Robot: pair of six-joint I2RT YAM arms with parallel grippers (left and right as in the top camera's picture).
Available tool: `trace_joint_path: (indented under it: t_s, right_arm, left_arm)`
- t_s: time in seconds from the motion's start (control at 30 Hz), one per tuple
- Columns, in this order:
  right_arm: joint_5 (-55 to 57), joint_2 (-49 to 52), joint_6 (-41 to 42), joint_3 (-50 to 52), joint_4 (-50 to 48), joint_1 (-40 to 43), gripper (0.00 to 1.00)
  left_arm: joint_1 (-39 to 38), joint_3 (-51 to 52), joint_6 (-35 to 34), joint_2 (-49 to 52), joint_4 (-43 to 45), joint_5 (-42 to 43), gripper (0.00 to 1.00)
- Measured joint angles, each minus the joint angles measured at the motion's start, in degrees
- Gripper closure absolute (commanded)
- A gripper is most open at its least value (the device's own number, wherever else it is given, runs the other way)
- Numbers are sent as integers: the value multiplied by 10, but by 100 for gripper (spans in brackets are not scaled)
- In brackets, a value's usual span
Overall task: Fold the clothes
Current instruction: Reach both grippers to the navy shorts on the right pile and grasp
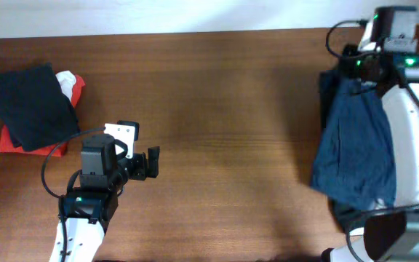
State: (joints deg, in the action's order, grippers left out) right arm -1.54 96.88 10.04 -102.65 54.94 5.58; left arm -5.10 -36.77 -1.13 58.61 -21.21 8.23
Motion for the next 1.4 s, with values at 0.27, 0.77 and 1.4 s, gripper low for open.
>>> trace_joint_path:
  t_s: [0.27, 0.77, 1.4]
  right_arm:
    - [-205, 82, 1, -21, -147, -269, 55]
    - [-14, 41, 35, -36, 250, -45, 1]
    - [-12, 41, 35, -35, 277, -26, 1]
  left_arm:
    - [0, 0, 0, 0, -1, 0, 1]
    - [-4, -2, -96, 113, 56, 180, 1]
    - [-261, -9, -381, 380, 339, 182, 99]
